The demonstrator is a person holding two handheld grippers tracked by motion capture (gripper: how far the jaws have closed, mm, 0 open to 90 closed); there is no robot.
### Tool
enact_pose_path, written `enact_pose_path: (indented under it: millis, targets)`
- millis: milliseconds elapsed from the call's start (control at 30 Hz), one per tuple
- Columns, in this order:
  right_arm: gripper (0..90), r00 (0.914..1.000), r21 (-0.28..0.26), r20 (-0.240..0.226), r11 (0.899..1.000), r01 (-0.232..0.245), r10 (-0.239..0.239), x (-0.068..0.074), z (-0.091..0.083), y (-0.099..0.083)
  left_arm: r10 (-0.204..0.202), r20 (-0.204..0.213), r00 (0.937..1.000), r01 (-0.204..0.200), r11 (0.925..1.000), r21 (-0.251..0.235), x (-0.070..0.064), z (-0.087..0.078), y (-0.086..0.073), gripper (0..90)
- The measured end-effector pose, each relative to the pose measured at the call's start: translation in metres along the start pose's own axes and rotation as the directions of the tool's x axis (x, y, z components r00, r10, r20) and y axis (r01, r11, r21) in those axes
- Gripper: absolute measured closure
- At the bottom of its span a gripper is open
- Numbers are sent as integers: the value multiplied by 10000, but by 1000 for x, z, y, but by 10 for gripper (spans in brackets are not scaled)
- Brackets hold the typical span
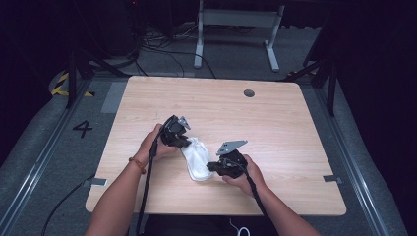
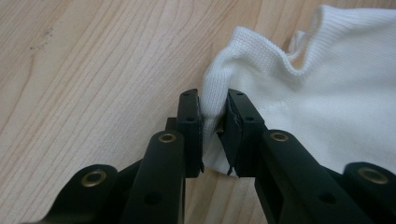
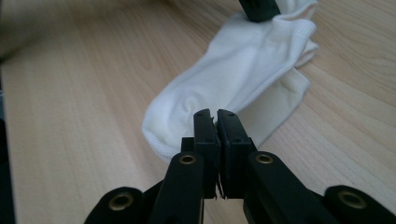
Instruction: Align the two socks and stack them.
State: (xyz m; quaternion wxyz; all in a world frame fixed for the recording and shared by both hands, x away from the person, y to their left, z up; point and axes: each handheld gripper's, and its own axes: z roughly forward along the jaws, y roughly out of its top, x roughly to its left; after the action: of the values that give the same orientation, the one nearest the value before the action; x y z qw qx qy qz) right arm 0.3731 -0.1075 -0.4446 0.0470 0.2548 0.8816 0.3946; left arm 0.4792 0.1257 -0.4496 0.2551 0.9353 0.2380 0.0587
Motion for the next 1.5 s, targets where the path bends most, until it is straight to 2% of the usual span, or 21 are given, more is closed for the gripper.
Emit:
enact_pose_path:
  millis: [100, 133, 167, 233, 300, 433, 533, 600, 700, 733, 833, 900, 967, 1000, 1133, 1233, 1300, 1400, 1433, 1500]
  targets:
    - [878, 9997, -374, -263, 9993, -19, 9, 5, -11, 5, 6, -275, 9996, -11, 9998, -179, -1, -3, 2, 785]
    - [878, 9989, -495, -469, 9987, -113, 90, 6, -14, 6, 15, -301, 9995, -21, 9998, -208, -1, -4, 3, 787]
    - [878, 9989, -509, -473, 9987, -77, 53, 8, -15, 6, 41, -243, 9997, -45, 9998, -182, 0, -4, 3, 792]
    - [877, 9997, -210, -208, 9997, 157, -162, 12, -13, 4, 60, -237, 9997, -61, 10000, -79, -1, -2, 2, 792]
    - [873, 9998, -26, -48, 9998, 192, -192, 11, -8, 0, 42, -175, 9998, -43, 10000, -66, -1, 1, 2, 795]
    - [853, 9998, 443, 185, 9990, 16, -25, 7, 4, -14, -106, -4, 9999, 106, 9989, -455, -2, -1, 1, 734]
    - [850, 9993, 572, 358, 9984, 37, -58, 8, 10, -20, -60, 353, 9994, 77, 9989, -468, -2, -1, 0, 706]
    - [850, 9993, 495, 375, 9988, 0, -19, 8, 11, -23, -25, 368, 9993, 39, 9992, -389, -3, 2, -1, 674]
    - [850, 9990, 441, 409, 9989, 140, -158, 9, 11, -24, -176, 355, 9992, 192, 9988, -455, -4, 4, -1, 661]
    - [849, 9987, 447, 467, 9988, 186, -207, 10, 11, -25, -92, 349, 9993, 108, 9990, -443, -4, 5, -1, 662]
    - [850, 9980, 435, 537, 9985, 321, -344, 12, 12, -26, -3, 366, 9993, 20, 9989, -460, -7, 8, -1, 762]
    - [852, 9981, 426, 475, 9984, 376, -397, 12, 11, -27, 267, 125, 9996, -262, 9989, -400, -9, 7, 1, 855]
    - [864, 9979, 428, 452, 9981, 440, -459, 12, 10, -27, 446, 24, 9990, -444, 9979, -482, -12, 6, 2, 871]
    - [876, 9982, 386, 406, 9984, 423, -439, 12, 8, -27, 570, -61, 9984, -572, 9969, -534, -14, 5, 3, 874]
    - [900, 9989, 102, 168, 9990, 442, -443, 13, 2, -25, 663, -130, 9977, -671, 9949, -759, -17, 4, 5, 876]
    - [897, 9976, 120, 172, 9977, 669, -671, 16, 3, -24, 628, -215, 9978, -647, 9930, -989, -16, -2, 6, 876]
    - [865, 9974, 158, 238, 9976, 681, -684, 18, 4, -24, 532, -145, 9985, -546, 9915, -1178, -16, -3, 7, 876]
    - [789, 9947, -169, 535, 9959, 885, -875, 20, 0, -20, 573, -93, 9983, -580, 9936, -967, -17, 1, 7, 875]
    - [772, 9952, -408, 421, 9951, 904, -887, 21, -2, -18, 599, -48, 9982, -601, 9947, -838, -17, 4, 7, 874]
    - [774, 9935, -855, -97, 9900, 1120, -1133, 25, -4, -15, 672, -44, 9977, -674, 9958, -621, -16, 7, 7, 874]
